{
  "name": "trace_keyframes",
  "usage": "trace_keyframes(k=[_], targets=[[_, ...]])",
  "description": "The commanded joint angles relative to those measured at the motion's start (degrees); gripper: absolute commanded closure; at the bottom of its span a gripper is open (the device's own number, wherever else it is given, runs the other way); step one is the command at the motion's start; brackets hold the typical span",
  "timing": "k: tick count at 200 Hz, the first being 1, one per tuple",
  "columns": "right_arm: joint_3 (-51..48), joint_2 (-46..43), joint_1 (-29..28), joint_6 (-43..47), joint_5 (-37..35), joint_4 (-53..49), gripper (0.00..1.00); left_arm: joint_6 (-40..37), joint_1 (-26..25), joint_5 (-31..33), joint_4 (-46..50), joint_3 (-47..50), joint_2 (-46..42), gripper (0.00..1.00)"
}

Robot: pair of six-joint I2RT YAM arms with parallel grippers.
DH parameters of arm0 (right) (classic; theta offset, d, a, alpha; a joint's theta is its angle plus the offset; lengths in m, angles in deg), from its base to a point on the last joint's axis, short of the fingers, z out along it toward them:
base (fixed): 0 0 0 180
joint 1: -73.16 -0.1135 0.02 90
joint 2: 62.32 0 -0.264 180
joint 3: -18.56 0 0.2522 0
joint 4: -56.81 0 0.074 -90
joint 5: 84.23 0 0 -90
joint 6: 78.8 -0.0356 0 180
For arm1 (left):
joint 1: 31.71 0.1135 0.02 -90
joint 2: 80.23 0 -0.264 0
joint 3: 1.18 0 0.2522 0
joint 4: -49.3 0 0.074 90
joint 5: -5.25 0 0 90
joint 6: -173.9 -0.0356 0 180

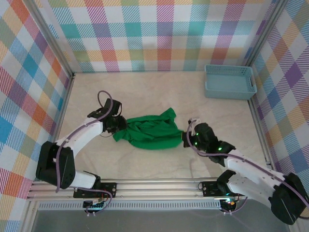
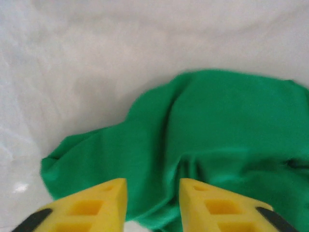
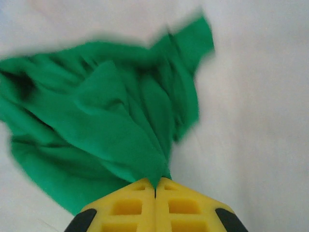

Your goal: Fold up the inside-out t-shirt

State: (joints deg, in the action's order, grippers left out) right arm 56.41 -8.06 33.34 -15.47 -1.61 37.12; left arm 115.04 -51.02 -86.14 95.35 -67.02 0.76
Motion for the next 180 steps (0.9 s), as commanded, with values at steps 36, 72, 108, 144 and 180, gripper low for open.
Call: trace_keyframes(k=[36,72,108,144,180], targets=[[7.12,3.84,0.09,-1.8,-3.3,-9.3,0.5,-1.61,-16.29,12.43,7.04,-4.5,-8.89,0.33],[15.69,6.29,-0.44,0.97,-3.75,-13.55,0.34,-0.25,-20.06,14.16,6.31,-7.08,-4.08,0.26],[22.42,17.64,-0.55,-1.32,7.29,-9.7,0.28,1.02,-14.47,6.54,-2.04,-4.88,0.58,0.3],[28.86,29.32,-0.53,-3.03,9.34,-9.38,0.29,-0.8,-12.33,1.67,-3.85,-6.94,5.54,0.38],[32.63,36.83,-0.62,-1.33,10.97,-9.63,0.46,-0.62,-11.85,0.53,-5.63,-6.38,8.26,0.53]])
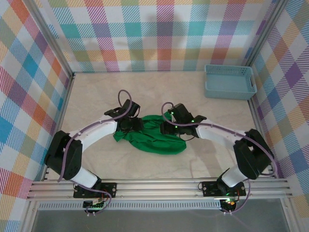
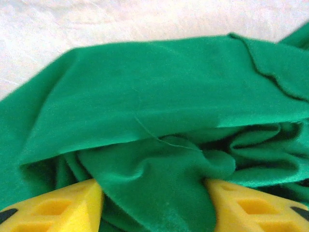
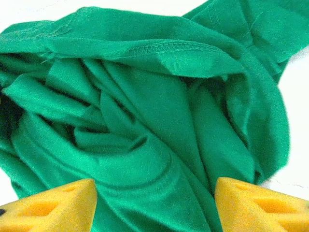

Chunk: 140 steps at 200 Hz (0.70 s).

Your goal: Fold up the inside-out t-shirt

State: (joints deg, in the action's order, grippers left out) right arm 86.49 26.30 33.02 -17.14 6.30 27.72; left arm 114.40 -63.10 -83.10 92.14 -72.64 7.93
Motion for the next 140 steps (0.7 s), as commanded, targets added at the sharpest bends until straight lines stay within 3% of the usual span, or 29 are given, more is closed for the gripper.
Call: trace_keyframes(k=[1,49,69,108,140], targets=[[2.67,2.58,-0.29,0.36,3.11,-0.23,0.47,0.05,0.26,-2.56,-2.52,-0.72,1.11,0.54],[6.88,0.34,-0.9,4.95,-3.99,-6.57,1.0,-0.32,2.07,-3.14,-2.69,-1.59,-2.72,0.88],[9.7,-5.15,-0.28,8.45,-9.29,-10.87,1.0,-0.82,5.45,-5.33,-2.62,-2.25,-7.09,1.0],[14.73,-19.25,5.69,11.43,-7.2,-13.46,1.0,0.83,15.7,-13.22,-5.83,-1.81,-20.11,1.0],[12.5,-26.93,8.98,9.12,-4.37,-13.33,1.0,1.68,17.25,-16.17,-6.88,-0.31,-26.16,1.0]])
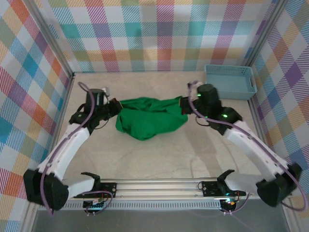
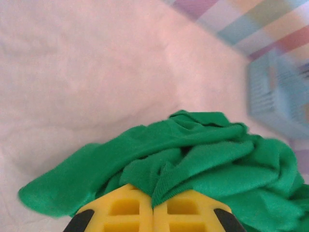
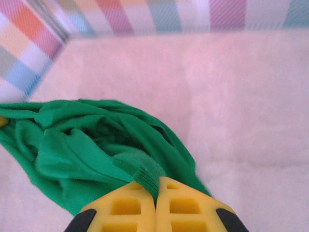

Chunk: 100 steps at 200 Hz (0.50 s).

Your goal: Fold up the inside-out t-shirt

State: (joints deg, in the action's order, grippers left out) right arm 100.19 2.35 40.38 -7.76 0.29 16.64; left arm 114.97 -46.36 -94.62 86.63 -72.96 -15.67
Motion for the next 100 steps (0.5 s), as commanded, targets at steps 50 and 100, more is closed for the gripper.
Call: trace_keyframes(k=[50,100], targets=[[-22.28,-5.6,1.7,-10.17,2.61,2.09,1.0,-3.18,0.16,-5.81,5.08,7.29,5.05,1.0],[-27.13,0.76,-5.21,-6.89,-7.15,-0.14,0.51,-4.14,-9.48,-4.11,2.56,9.29,10.44,0.95]])
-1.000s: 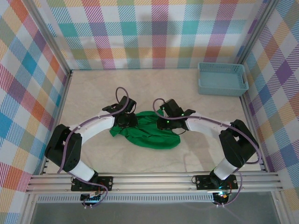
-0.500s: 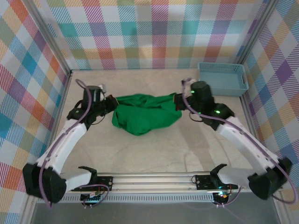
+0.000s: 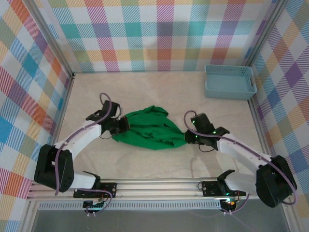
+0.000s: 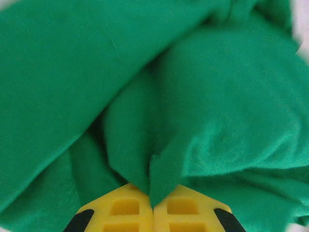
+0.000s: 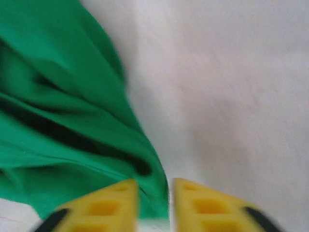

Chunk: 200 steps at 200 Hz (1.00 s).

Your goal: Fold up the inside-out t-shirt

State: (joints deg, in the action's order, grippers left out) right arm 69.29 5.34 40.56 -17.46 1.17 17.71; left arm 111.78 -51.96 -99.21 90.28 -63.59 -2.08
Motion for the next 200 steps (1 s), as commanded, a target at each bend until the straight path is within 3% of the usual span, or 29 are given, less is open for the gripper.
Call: trace_keyframes(k=[1,22,43,78,116,130,152,165,173,200], targets=[[4.06,-2.34,-5.6,3.21,-8.44,-1.43,0.5,-0.79,-3.95,0.48,-1.28,-0.02,-3.21,0.95],[9.55,-2.89,-11.34,8.74,-10.86,-2.15,0.4,0.71,-4.01,1.28,-4.18,0.93,-5.13,0.95],[12.07,-0.33,-13.41,11.55,-3.69,2.21,0.38,1.24,-4.01,2.68,-4.95,0.92,-5.89,0.95],[15.65,11.53,-17.66,11.54,0.2,9.32,0.36,2.28,-4.0,2.4,-5.95,1.53,-6.94,0.95],[20.51,23.22,-17.76,10.94,0.28,11.18,0.36,2.38,-4.01,2.23,-5.79,2.11,-7.13,0.96],[22.11,25.65,-17.71,10.79,-1.31,9.74,0.46,2.4,-4.01,2.89,-5.41,2.2,-7.26,0.96],[22.84,23.36,-17.76,11.78,-1.77,7.64,0.81,2.31,-3.92,7.04,-3.01,1.6,-8.19,0.99],[22.62,19.33,-17.76,12.31,-2.81,5.57,0.96,1.86,-3.83,10.8,-0.54,0.37,-8.93,1.0],[22.63,16.75,-17.76,12.62,-3.18,4.16,1.0,1.59,-3.67,12.52,0.88,-0.49,-9.54,1.0],[22.62,5.32,-17.72,13.89,-2.08,-1.7,1.0,-0.34,-3.22,16.61,4.44,-4.33,-13.34,1.0]])
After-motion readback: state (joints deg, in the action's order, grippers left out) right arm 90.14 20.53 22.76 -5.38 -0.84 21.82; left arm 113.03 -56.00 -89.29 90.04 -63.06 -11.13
